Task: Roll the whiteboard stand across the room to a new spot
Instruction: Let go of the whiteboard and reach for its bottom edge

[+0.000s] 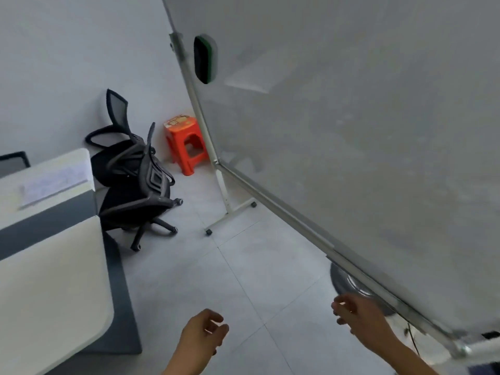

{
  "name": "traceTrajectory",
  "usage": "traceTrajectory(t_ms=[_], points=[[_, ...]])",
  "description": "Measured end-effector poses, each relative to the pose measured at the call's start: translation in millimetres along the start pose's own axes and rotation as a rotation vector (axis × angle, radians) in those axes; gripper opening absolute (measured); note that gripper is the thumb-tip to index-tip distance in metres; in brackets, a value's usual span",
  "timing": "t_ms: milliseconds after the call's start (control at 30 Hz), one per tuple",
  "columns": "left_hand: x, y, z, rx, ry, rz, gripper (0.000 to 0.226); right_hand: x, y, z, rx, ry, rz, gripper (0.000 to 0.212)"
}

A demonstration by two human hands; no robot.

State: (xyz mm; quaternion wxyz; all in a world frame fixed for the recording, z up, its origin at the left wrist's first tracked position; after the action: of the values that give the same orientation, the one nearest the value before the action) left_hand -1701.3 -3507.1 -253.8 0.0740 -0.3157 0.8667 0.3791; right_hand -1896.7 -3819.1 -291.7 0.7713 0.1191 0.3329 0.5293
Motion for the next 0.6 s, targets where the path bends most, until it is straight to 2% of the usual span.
traceTrajectory(t_ms=[133, 300, 467, 600], points=[[-80, -4, 39, -0.089, 0.111, -0.094, 0.009, 46, -46, 74, -0.055, -0.059, 0.050, 0.002], [-139, -39, 55, -0.137, 0.232, -0.151, 0.010, 70, -111, 137, -0.068, -0.096, 0.098, 0.003], [-210, -116, 28, -0.115, 0.253, -0.185, 0.009, 69, -198, 191, -0.086, -0.128, 0.094, 0.004], [-287, -203, -28, -0.059, 0.210, -0.224, 0.007, 58, -284, 245, -0.123, -0.193, 0.064, 0.007]])
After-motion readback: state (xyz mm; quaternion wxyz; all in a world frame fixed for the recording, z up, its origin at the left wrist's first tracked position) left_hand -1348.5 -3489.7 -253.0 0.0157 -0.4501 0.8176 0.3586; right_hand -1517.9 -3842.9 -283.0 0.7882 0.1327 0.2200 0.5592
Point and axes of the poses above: each hand's wrist, its own y-axis away from the middle knuckle, its own x-axis out of the palm, z = x × y, the point moved 10 cm from there along -y, towards the middle knuckle, and after that the axes turned 14 degrees about z, right-handed, at the moved point
